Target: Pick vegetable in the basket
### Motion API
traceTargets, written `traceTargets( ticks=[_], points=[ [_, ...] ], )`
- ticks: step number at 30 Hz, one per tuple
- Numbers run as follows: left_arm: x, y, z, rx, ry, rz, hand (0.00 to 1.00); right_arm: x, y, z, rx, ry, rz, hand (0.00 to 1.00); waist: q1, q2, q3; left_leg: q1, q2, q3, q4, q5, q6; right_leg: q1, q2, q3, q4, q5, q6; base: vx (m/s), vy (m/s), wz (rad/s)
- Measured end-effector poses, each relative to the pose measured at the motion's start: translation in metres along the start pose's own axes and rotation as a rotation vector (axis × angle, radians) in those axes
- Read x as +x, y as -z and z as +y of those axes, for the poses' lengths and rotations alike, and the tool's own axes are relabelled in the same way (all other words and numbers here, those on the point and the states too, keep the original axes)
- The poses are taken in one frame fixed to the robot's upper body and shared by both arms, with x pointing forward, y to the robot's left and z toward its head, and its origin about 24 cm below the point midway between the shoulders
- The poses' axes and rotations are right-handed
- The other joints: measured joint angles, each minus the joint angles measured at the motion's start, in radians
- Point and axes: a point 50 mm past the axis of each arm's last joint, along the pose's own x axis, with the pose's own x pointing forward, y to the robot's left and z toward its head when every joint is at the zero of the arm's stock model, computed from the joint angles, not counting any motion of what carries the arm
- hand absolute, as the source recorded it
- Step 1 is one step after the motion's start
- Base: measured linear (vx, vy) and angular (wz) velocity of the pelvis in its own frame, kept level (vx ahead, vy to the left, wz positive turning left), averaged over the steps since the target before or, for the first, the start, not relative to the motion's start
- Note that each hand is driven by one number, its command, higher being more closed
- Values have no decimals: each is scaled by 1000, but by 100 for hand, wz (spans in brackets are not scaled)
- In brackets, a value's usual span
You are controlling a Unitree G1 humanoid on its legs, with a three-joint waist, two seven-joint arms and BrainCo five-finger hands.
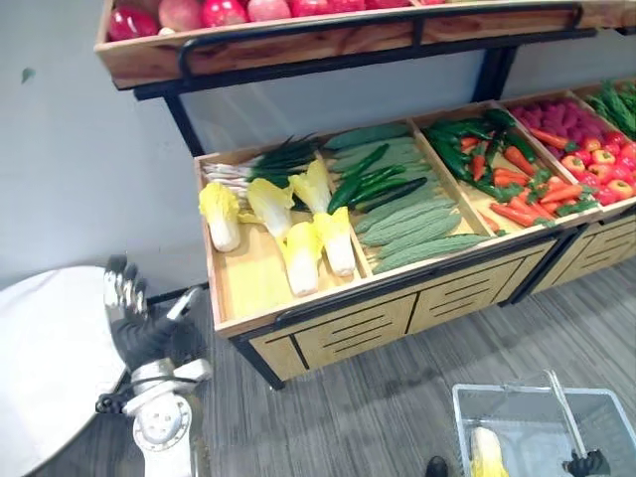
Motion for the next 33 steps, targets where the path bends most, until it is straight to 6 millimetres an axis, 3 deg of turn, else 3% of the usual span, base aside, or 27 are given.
traceTargets(
  ticks=[3, 7, 9, 11, 12, 13, 16, 18, 26, 27, 31, 33],
  points=[
    [-8, 32, 27, 30, -141, 164, 0, -4, 7, 14, 19, -29, 21, 100, -2, -16, -11, 2, 4, -24, -15, 8, -2, 15, 4, -26, -2, -11, -8, -1, -24, 26],
    [-35, 76, 75, 96, -379, 395, 0, -12, 17, 35, 33, -75, 47, 100, -2, -37, -38, 3, 4, -38, -34, 14, -8, 24, 5, -46, -11, -16, -13, 5, -6, 12],
    [-69, 105, 108, 109, -563, 579, 0, -17, 23, 44, 35, -91, 63, 100, -3, -42, -45, 8, 2, -40, -42, 14, -8, 32, 6, -50, -21, -16, -13, 6, 2, 2],
    [-101, 123, 127, 107, -685, 723, 0, -18, 25, 47, 33, -95, 71, 100, -6, -43, -45, 20, 0, -39, -55, 16, -9, 41, 6, -50, -31, -20, -8, 0, 0, 0],
    [-131, 136, 137, 81, -790, 859, 0, -20, 30, 48, 31, -97, 87, 100, -12, -43, -53, 23, -1, -39, -65, 16, -9, 41, 7, -51, -35, -21, -7, 36, 6, 0],
    [-143, 140, 140, 45, -836, 901, 0, -20, 31, 48, 32, -99, 93, 100, -12, -44, -53, 23, -1, -40, -66, 17, -10, 41, 7, -51, -35, -22, -6, 33, 5, 0],
    [-184, 153, 139, -85, -903, 1073, 0, -22, 38, 52, 40, -113, 128, 100, -8, -45, -53, 31, -1, -40, -66, 24, -7, 41, 10, -50, -35, -23, -4, 49, 5, -1],
    [-190, 156, 135, -82, -856, 1118, 0, -23, 42, 54, 38, -121, 146, 100, -7, -44, -52, 37, -1, -40, -67, 24, -6, 45, 11, -48, -35, -22, -4, 27, 2, -1],
    [-185, 168, 103, 165, -367, 1258, 0, -23, 36, 62, -6, -163, 123, 100, -31, -39, -49, 44, 0, -29, -68, 22, -8, 47, 13, -34, -34, -23, -5, -8, -1, -5],
    [-188, 171, 95, 245, -235, 1295, 0, -23, 36, 63, -15, -168, 121, 100, -30, -37, -46, 56, 1, -16, -71, 19, -12, 47, 15, -21, -32, -23, -5, -15, -5, -19],
    [-193, 175, 78, 399, 28, 1327, 0, -24, 36, 67, -40, -189, 116, 100, -33, -35, -43, 58, 2, -6, -71, 15, -17, 41, 18, -10, -32, -23, -4, -18, -8, -11],
    [-194, 176, 74, 429, 76, 1326, 0, -25, 36, 67, -45, -193, 117, 100, -33, -35, -42, 60, 3, -3, -72, 14, -18, 41, 19, -7, -32, -27, -1, -7, -11, -7]
  ],
)
